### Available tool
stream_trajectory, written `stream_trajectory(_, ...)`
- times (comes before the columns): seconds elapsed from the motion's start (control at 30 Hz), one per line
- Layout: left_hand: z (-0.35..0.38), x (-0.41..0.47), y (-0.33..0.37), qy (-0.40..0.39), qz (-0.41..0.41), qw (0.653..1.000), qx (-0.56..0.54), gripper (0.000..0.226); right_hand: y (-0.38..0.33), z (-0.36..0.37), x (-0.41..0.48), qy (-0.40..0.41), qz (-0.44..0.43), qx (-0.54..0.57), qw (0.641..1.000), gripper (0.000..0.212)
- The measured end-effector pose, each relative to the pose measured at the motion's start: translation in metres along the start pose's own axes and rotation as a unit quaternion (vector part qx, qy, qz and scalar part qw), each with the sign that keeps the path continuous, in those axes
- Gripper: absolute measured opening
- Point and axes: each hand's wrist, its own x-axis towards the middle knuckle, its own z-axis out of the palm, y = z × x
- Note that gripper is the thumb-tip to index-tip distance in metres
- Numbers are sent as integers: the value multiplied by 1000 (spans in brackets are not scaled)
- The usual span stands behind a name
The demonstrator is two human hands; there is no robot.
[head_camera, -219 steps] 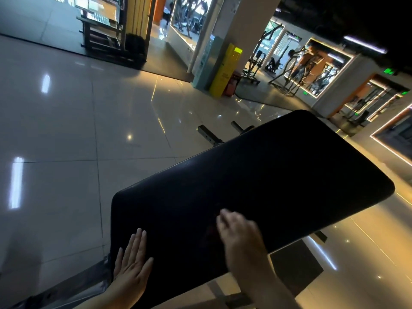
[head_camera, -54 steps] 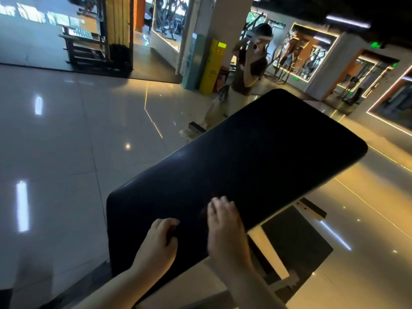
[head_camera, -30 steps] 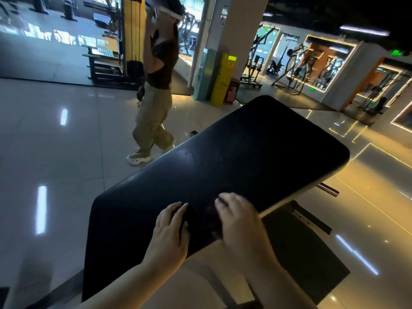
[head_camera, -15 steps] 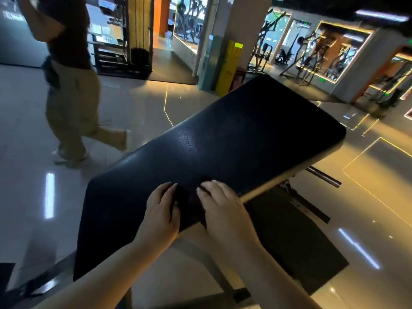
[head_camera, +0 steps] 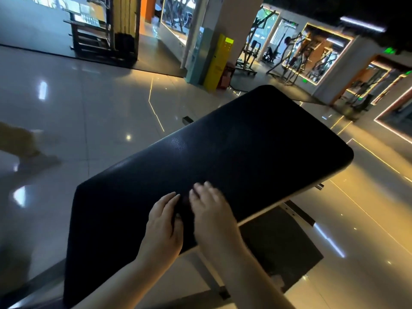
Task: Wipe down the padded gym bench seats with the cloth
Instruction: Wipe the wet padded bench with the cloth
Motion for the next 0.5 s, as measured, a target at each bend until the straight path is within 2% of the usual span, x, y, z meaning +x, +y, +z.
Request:
stream_trajectory(0.07, -4, 0, -1, -7, -2, 1000, -21, 48, 0, -5, -17, -41, -42, 1, 998, 67)
stream_trajectory(0.17, -8, -3, -1, -35, 0, 999, -26, 46, 29, -23, -31, -32, -35, -10, 999, 58)
stream_trajectory(0.27, -10, -5, 3, -44, -18, 998, -40, 43, 63, -39, -23, 19, 57, -39, 997, 52)
stream_trajectory(0.37, -8, -2, 12, -34, -42, 996, -69, 45, 53, -39, 3, 64, 136, -37, 988, 53)
stream_trajectory(0.43, -5, 0, 21, -23, -57, 992, -106, 48, 26, -29, 19, 45, 108, -21, 993, 57)
stream_trajectory(0.5, -4, 2, 29, -9, -76, 984, -159, 48, -2, -20, 23, -34, 5, -14, 999, 59)
